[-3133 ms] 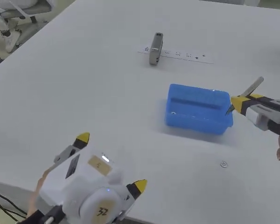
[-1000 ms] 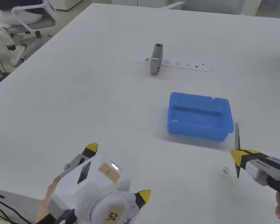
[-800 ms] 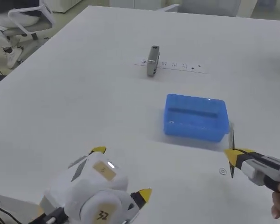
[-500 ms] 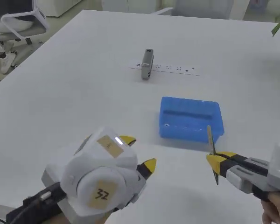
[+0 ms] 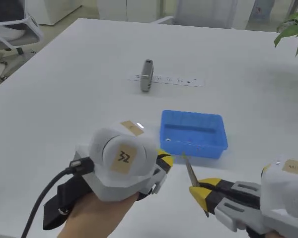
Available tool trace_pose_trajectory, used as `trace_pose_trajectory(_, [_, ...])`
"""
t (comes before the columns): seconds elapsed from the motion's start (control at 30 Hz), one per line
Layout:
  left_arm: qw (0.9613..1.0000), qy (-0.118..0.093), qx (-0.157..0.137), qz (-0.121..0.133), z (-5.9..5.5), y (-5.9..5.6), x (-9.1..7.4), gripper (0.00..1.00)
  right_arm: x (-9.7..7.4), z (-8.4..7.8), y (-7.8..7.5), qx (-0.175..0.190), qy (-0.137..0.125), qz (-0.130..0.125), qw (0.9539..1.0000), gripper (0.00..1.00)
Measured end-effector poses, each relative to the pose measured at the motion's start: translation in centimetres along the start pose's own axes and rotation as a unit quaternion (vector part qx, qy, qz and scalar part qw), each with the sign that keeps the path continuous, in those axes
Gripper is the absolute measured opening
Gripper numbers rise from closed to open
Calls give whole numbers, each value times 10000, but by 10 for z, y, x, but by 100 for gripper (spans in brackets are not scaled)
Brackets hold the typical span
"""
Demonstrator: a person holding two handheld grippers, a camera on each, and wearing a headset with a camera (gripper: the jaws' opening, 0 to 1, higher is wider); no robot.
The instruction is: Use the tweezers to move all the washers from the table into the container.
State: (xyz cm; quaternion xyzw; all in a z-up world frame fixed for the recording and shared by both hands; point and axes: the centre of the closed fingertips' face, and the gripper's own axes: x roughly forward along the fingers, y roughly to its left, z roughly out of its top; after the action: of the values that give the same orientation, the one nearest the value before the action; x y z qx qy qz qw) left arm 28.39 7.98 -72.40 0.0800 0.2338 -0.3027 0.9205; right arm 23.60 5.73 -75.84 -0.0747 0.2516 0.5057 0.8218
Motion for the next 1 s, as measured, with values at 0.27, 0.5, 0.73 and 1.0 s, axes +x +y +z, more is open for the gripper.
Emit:
trace_pose_trajectory(0.27, [9997, -89, 17, -218, 5, -17, -1, 0, 4, -5, -3, 88, 58, -38, 9999, 2])
trace_pose_trajectory(0.5, [9984, -106, 140, -536, 6, -36, 2, 0, 4, -1, -6, 67, 39, -72, 9999, 2])
trace_pose_trajectory(0.73, [9970, -95, 195, -737, 6, -51, 7, 0, 4, 0, -9, 90, 24, -125, 9999, 1])
trace_pose_trajectory(1.0, [9976, -166, 248, -629, 7, -49, 10, 2, 1, -1, -20, 163, 21, -295, 9994, 2])
